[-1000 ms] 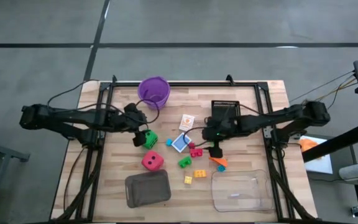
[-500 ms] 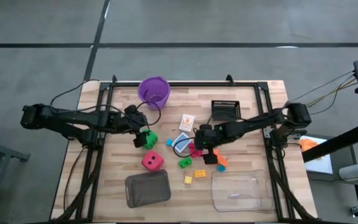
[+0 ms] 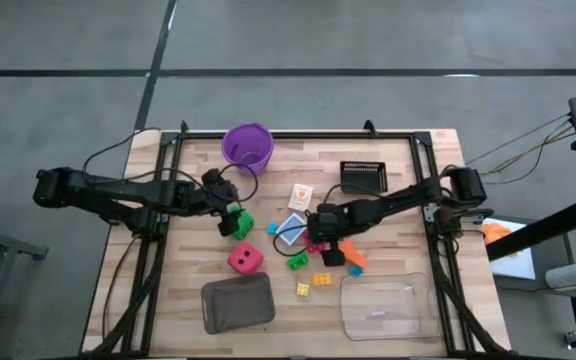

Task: Pick & Place Toys
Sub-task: Put the large red game piece into the transparent bin

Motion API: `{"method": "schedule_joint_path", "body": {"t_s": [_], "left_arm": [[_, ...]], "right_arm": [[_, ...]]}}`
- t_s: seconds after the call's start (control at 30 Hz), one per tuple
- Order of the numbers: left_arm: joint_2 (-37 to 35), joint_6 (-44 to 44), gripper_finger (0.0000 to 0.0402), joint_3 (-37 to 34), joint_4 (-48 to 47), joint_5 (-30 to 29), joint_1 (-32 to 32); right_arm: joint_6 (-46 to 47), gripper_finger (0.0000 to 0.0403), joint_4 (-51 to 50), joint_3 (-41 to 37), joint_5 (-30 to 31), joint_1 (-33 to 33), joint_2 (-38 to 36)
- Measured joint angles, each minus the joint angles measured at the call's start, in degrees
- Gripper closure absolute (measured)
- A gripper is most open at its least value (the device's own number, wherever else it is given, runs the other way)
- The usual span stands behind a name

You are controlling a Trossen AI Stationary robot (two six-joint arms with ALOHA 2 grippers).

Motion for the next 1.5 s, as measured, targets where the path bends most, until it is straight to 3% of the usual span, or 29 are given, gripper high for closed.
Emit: {"method": "schedule_joint_path", "body": {"t_s": [0.13,0.4,0.77,1.0,1.2,1.43,1.5], "left_arm": [[0.0,0.0,0.0099,0.0,1.3,-0.4,0.0],[0.0,-0.1,0.0099,0.0,2.6,-0.8,0.0],[0.0,-0.2,0.0099,0.0,2.9,-1.0,0.0],[0.0,-0.2,0.0099,0.0,3.0,-1.0,0.0],[0.0,-0.2,0.0099,0.0,3.5,-1.0,0.0],[0.0,-0.2,0.0099,0.0,4.5,-1.0,0.0],[0.0,-0.2,0.0099,-0.1,4.4,-1.0,0.0]], "right_arm": [[0.2,0.0098,-0.4,0.7,0.0,0.0,1.3],[0.7,0.0248,-1.9,0.8,0.0,0.0,1.2],[1.1,0.0251,-4.8,0.9,0.0,0.0,-0.9],[1.2,0.0251,-4.5,0.8,0.0,1.1,-7.2],[1.5,0.0251,9.0,-2.7,0.0,4.4,-15.2],[-0.1,0.0251,31.6,-13.6,0.0,12.0,-23.6],[0.2,0.0251,33.5,-16.4,0.0,15.0,-26.0]]}}
